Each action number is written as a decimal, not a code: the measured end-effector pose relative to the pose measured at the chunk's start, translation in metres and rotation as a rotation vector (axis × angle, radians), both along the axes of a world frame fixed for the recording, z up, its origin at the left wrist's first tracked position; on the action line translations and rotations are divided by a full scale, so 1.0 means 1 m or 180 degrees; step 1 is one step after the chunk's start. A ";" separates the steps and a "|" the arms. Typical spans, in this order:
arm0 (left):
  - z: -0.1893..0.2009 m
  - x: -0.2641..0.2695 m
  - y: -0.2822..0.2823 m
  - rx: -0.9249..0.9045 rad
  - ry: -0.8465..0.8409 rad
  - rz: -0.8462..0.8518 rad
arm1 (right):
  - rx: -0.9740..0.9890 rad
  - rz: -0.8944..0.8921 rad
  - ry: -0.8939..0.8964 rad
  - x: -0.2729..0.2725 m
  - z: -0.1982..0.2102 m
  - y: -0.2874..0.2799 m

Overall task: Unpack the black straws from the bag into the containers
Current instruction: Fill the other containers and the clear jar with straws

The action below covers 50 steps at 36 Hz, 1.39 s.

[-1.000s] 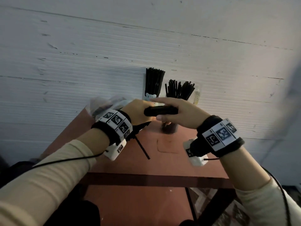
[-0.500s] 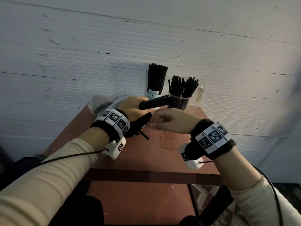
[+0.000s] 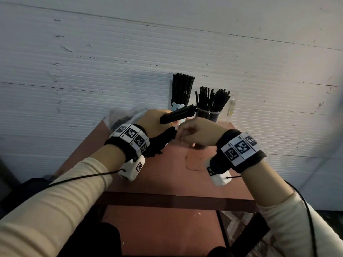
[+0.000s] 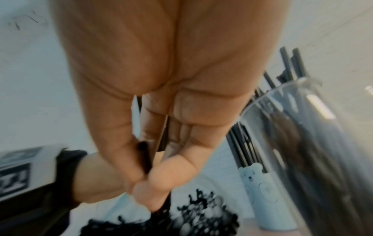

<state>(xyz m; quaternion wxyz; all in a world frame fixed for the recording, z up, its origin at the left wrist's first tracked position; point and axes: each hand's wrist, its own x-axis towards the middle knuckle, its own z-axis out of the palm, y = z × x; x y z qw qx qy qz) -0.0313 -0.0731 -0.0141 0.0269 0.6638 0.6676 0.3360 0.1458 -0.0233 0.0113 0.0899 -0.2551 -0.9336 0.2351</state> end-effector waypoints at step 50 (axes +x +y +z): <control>-0.023 0.074 0.021 -0.0869 -0.1930 -0.0974 | 0.1116 -0.0515 0.2103 0.027 0.010 -0.006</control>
